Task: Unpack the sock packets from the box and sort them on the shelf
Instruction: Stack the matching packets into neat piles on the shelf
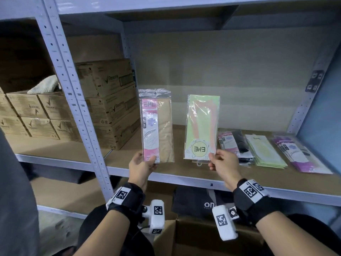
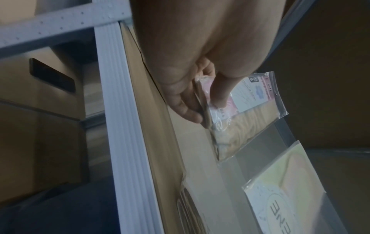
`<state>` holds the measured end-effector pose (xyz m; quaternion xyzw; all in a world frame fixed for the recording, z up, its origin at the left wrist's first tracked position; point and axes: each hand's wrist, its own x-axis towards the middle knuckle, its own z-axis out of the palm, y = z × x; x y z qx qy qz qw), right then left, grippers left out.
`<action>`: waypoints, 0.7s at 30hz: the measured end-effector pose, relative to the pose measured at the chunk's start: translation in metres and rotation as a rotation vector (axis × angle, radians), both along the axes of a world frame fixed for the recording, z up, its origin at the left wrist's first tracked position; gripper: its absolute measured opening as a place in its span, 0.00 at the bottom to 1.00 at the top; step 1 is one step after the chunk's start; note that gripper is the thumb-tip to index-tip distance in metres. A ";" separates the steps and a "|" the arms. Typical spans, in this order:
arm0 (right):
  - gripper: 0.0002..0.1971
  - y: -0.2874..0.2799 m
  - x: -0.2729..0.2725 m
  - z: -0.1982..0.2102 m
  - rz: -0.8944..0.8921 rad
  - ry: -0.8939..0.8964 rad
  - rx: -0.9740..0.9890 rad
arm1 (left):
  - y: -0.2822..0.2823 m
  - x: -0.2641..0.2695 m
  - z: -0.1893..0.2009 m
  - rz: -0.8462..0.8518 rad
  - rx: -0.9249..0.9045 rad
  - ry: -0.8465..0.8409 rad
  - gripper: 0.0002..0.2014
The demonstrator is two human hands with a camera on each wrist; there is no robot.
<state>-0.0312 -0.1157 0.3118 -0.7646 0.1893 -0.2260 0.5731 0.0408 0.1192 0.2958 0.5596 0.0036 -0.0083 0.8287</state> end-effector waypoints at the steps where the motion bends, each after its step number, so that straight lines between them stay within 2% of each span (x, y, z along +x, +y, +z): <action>1: 0.04 -0.004 -0.002 0.000 -0.008 0.000 -0.002 | -0.006 0.000 0.001 -0.014 0.000 -0.002 0.10; 13: 0.07 -0.066 -0.057 0.007 -0.185 -0.036 0.007 | -0.100 -0.012 0.007 -0.253 0.013 -0.002 0.11; 17: 0.05 -0.095 -0.075 0.002 -0.292 -0.030 0.031 | -0.130 -0.020 0.010 -0.326 -0.001 0.002 0.12; 21: 0.04 -0.113 -0.084 -0.005 -0.322 0.007 0.037 | -0.152 -0.025 0.011 -0.374 0.017 0.000 0.14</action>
